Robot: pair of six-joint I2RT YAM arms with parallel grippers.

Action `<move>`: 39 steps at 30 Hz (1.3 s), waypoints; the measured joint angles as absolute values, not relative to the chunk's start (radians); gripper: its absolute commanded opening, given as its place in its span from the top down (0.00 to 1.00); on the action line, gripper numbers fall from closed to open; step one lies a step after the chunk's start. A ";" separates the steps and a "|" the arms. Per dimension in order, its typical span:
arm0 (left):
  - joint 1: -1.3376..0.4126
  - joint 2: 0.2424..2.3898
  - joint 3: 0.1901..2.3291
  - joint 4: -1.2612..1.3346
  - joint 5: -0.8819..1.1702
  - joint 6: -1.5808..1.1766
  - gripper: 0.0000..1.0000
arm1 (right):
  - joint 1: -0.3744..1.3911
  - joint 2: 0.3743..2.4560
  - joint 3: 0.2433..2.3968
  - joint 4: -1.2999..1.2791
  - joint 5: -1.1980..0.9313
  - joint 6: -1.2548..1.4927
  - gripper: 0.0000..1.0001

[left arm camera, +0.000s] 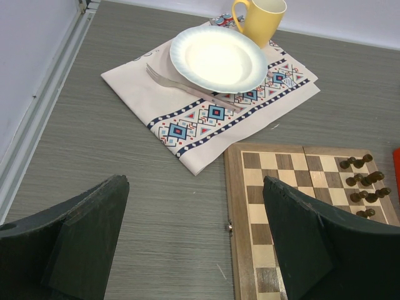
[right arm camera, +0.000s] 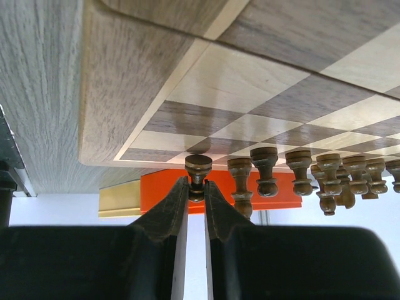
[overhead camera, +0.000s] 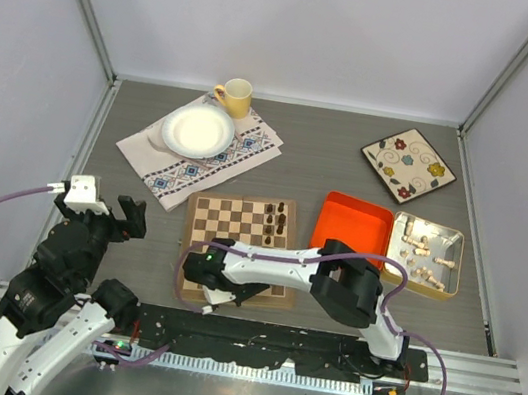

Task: Set up the chess pieces on the board

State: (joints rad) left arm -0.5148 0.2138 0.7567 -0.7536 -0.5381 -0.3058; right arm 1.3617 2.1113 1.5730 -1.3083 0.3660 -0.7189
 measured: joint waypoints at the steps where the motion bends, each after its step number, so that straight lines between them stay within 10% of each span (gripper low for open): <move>1: -0.515 0.214 0.757 -0.754 -0.538 -0.306 0.07 | 1.362 2.112 1.574 -1.310 0.367 -0.719 0.88; 39: -0.515 0.214 0.757 -0.754 -0.538 -0.306 0.07 | 1.379 2.139 1.628 -1.315 0.372 -0.715 0.73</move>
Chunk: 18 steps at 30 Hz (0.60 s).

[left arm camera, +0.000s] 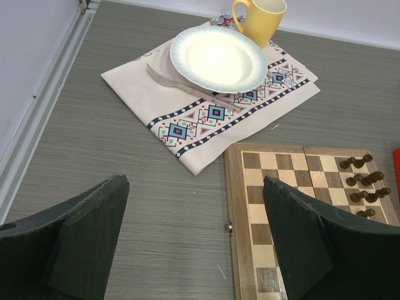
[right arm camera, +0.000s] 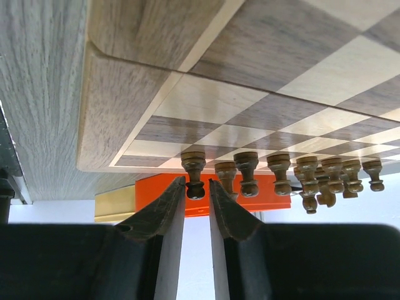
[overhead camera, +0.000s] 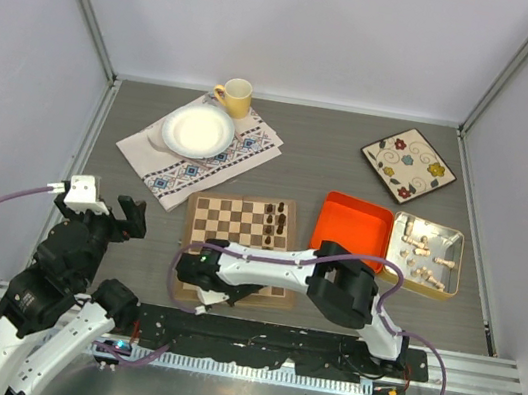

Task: Set up the chess pieces on the board

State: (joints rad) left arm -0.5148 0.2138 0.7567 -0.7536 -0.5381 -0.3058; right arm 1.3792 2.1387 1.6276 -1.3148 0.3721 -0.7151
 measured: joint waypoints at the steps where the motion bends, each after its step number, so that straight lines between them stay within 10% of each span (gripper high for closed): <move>1: -0.515 0.214 0.757 -0.754 -0.538 -0.306 0.07 | 1.380 2.141 1.633 -1.314 0.371 -0.715 0.73; 18: -0.515 0.213 0.757 -0.754 -0.537 -0.305 0.07 | 1.346 2.124 1.766 -1.303 0.224 -0.701 0.71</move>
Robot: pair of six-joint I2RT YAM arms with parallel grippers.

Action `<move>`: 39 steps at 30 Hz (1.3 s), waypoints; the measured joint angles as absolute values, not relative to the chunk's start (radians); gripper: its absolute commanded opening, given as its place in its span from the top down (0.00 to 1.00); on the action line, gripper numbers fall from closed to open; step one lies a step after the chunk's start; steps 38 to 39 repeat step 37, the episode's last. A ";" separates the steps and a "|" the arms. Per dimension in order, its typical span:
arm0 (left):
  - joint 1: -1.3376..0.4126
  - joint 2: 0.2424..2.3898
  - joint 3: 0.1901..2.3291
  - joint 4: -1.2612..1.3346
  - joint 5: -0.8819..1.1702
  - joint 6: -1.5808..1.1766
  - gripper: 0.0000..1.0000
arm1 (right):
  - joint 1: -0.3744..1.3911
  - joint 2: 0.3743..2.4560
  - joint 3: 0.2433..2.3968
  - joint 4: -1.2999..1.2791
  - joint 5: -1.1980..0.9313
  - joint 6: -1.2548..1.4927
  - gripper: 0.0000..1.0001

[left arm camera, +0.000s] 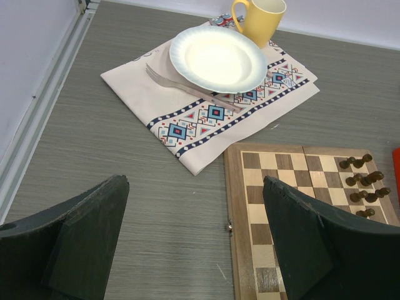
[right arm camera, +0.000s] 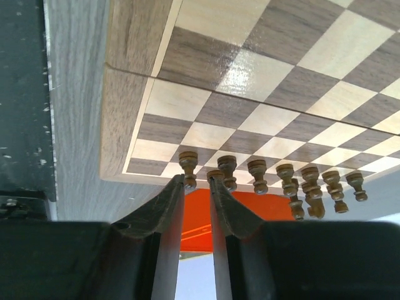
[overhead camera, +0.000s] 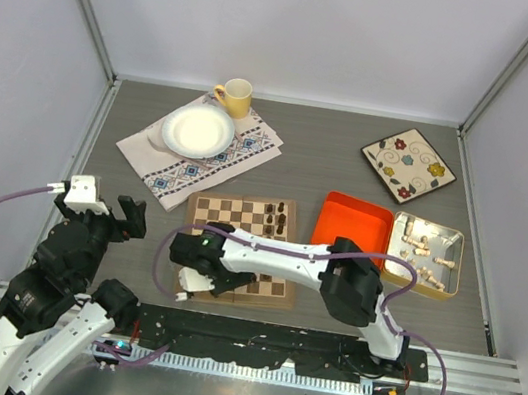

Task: Set up the chess pieces on the board

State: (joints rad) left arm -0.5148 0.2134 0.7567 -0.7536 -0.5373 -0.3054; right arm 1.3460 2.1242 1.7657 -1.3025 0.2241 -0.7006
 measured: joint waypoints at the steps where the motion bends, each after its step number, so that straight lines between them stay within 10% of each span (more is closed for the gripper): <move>1: -0.515 0.213 0.757 -0.754 -0.537 -0.305 0.07 | 1.339 2.117 1.766 -1.303 0.208 -0.700 0.72; 16: -0.515 0.358 0.862 -0.697 -0.406 -0.361 0.00 | 0.762 1.676 1.853 -1.187 -0.224 -0.573 0.68; 19: -0.515 0.456 0.885 -0.685 -0.338 -0.394 0.01 | 0.540 1.537 1.742 -1.028 -0.308 -0.487 0.54; 23: -0.515 0.577 0.916 -0.685 -0.249 -0.421 0.00 | 0.278 1.361 1.499 -0.774 -0.381 -0.316 0.01; 39: -0.515 0.648 0.981 -0.676 -0.123 -0.438 0.00 | 0.189 1.213 1.270 -0.453 -0.127 0.065 0.00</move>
